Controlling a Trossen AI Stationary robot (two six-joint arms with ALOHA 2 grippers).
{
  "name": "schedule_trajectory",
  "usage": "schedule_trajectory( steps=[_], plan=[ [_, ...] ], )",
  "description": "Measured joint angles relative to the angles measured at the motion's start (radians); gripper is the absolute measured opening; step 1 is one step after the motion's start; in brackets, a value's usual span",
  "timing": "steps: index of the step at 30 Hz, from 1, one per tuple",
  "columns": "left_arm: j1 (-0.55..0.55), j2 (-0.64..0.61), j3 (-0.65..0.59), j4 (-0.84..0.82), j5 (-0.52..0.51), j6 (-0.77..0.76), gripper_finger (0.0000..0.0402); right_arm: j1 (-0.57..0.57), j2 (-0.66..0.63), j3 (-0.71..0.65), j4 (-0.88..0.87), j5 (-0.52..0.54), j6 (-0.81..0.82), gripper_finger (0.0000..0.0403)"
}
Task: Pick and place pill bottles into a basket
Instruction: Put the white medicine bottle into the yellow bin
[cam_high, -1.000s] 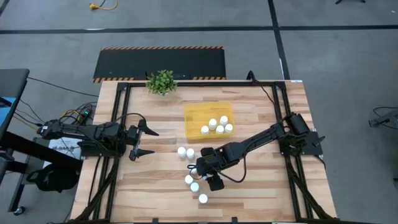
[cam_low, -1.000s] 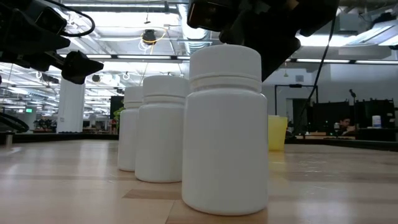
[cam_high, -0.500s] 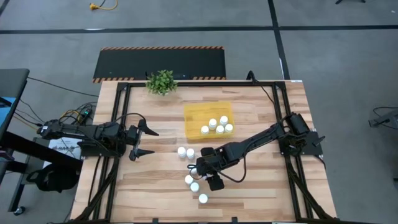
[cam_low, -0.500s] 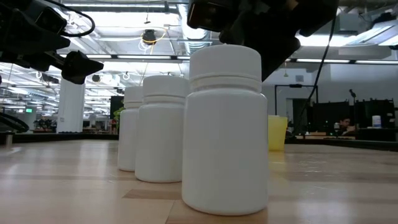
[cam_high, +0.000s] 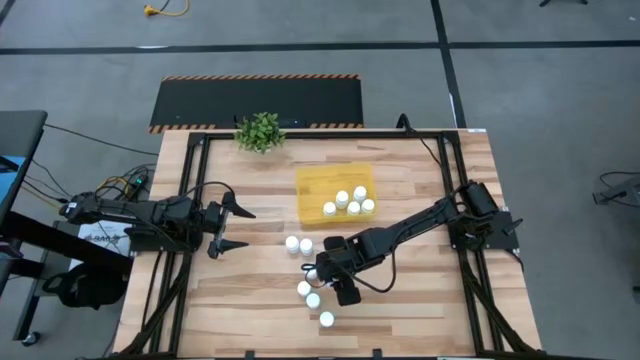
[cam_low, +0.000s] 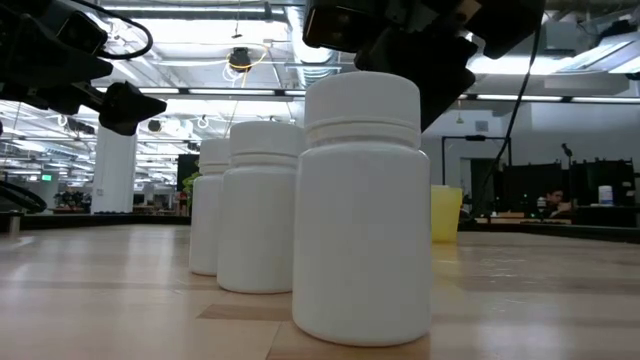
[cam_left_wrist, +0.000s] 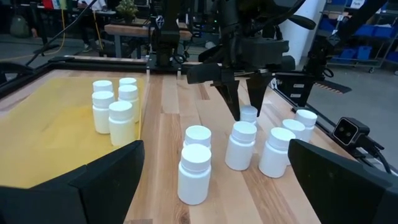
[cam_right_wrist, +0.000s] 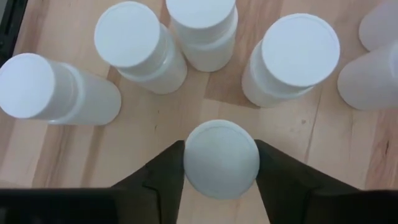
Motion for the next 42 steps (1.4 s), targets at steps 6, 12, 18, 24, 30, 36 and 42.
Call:
schedule_trajectory(
  steps=[6,12,18,24,30,36,42],
  plan=[
    [0.0,0.0,0.0,0.0,0.0,0.007,0.0386,0.0,0.0,0.0,-0.002,0.0,0.014,0.0163],
    [0.0,0.0,0.0,0.0,0.0,0.008,0.0386,0.0,0.0,0.0,-0.004,-0.001,0.029,0.0179],
    [0.0,0.0,0.0,0.0,0.0,0.0,0.0386,0.0,0.0,0.0,-0.004,-0.001,0.029,0.0154],
    [0.0,0.0,0.0,0.0,0.0,0.003,0.0386,0.0,0.0,0.0,-0.004,-0.001,0.033,0.0173],
    [0.0,0.0,0.0,0.0,0.0,0.008,0.0386,0.0,0.0,0.0,-0.004,-0.001,0.033,0.0158],
    [0.0,0.0,0.0,0.0,0.0,0.004,0.0386,0.0,-0.003,0.0,-0.007,-0.004,0.043,0.0163],
    [0.0,0.0,0.0,0.0,0.0,0.0,0.0386,0.0,-0.003,0.0,-0.01,-0.01,0.043,0.0163]
  ],
)
